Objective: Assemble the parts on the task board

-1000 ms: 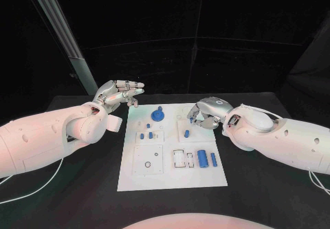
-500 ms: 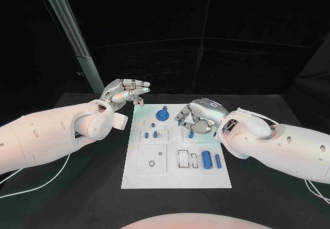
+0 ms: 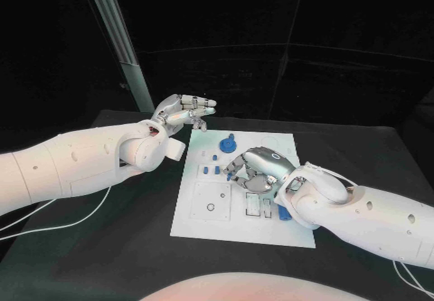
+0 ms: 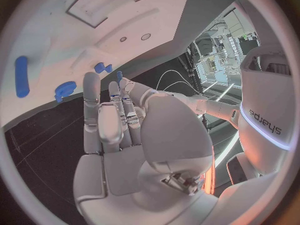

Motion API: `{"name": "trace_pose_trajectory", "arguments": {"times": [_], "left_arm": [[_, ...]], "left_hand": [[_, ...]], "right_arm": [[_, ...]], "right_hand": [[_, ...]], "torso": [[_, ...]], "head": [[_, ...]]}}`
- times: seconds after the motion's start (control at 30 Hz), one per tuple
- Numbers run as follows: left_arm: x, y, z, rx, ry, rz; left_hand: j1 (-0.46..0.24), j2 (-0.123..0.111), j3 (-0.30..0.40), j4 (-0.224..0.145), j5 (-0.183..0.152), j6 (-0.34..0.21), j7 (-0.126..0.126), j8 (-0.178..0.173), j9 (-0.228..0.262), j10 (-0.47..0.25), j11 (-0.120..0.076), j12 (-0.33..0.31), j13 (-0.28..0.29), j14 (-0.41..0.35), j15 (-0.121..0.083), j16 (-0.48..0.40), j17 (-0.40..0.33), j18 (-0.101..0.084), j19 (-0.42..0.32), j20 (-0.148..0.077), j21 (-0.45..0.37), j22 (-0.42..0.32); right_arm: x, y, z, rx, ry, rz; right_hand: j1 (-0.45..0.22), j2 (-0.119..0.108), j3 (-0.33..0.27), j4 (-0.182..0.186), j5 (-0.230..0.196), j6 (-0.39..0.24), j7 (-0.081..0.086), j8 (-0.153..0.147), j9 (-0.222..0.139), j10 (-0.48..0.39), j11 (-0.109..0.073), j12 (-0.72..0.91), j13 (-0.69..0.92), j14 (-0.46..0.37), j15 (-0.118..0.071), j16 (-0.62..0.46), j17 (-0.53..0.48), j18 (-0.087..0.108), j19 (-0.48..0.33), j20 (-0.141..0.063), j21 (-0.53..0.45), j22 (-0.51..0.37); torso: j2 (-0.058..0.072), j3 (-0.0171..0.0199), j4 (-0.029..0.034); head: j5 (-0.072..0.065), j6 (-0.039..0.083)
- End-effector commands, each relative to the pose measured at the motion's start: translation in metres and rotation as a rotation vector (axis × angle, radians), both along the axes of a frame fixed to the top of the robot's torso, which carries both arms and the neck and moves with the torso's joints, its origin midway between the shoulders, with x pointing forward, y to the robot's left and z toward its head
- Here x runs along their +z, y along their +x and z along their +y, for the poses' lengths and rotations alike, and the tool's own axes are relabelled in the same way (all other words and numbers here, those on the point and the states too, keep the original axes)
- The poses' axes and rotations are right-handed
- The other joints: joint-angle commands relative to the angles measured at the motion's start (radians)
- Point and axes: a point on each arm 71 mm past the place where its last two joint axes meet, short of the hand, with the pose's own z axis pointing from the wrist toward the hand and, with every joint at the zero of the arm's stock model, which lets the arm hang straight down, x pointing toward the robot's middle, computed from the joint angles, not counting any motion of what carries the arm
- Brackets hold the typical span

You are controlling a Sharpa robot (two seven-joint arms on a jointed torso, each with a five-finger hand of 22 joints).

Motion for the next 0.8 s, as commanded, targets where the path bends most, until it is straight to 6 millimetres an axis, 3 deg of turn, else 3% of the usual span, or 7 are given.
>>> {"name": "trace_pose_trajectory", "arguments": {"times": [0.03, 0.4, 0.8], "left_arm": [[0.001, 0.0, -0.002, -0.005, -0.006, -0.006], [0.002, 0.001, -0.005, -0.01, -0.007, -0.006], [0.002, 0.001, -0.005, -0.012, -0.008, -0.005]], "left_hand": [[0.0, 0.0, -0.006, 0.0, 0.003, -0.004, 0.003, 0.001, -0.002, 0.001, 0.004, 0.006, -0.001, -0.004, 0.0, -0.006, -0.001, 0.007, -0.007, 0.0, -0.005, -0.001], [0.0, 0.0, -0.006, 0.0, 0.003, -0.004, 0.003, 0.001, -0.002, 0.001, 0.004, 0.006, -0.001, -0.004, 0.0, -0.006, -0.001, 0.007, -0.007, 0.0, -0.005, -0.001], [0.0, 0.0, -0.006, 0.0, 0.003, -0.004, 0.003, 0.001, -0.002, 0.001, 0.004, 0.006, -0.001, -0.004, 0.0, -0.006, -0.001, 0.007, -0.007, 0.0, -0.005, -0.001]], "right_arm": [[-0.004, -0.001, 0.005, 0.021, 0.006, -0.032], [-0.027, -0.005, 0.016, 0.036, -0.026, -0.006], [-0.035, -0.007, 0.019, 0.042, -0.056, -0.001]], "right_hand": [[-0.002, 0.006, 0.006, -0.001, 0.001, 0.006, 0.003, -0.001, 0.001, 0.004, 0.005, -0.007, -0.001, 0.032, -0.004, 0.006, 0.001, 0.001, 0.001, -0.002, 0.005, 0.001], [-0.001, 0.006, 0.006, -0.001, 0.002, 0.005, 0.004, -0.002, 0.0, 0.003, 0.005, -0.008, -0.002, 0.032, -0.003, 0.007, 0.002, 0.001, 0.0, -0.002, 0.006, 0.002], [-0.002, 0.006, 0.006, 0.0, 0.002, 0.005, 0.005, -0.002, 0.0, 0.003, 0.006, -0.008, -0.002, 0.032, -0.003, 0.008, 0.003, 0.001, 0.0, -0.002, 0.007, 0.001]], "torso": [[0.0, -0.0003, 0.0014], [0.0, 0.0004, -0.001], [-0.001, 0.0013, -0.0008]], "head": [[0.014, -0.009], [0.029, -0.019], [0.033, -0.027]]}}
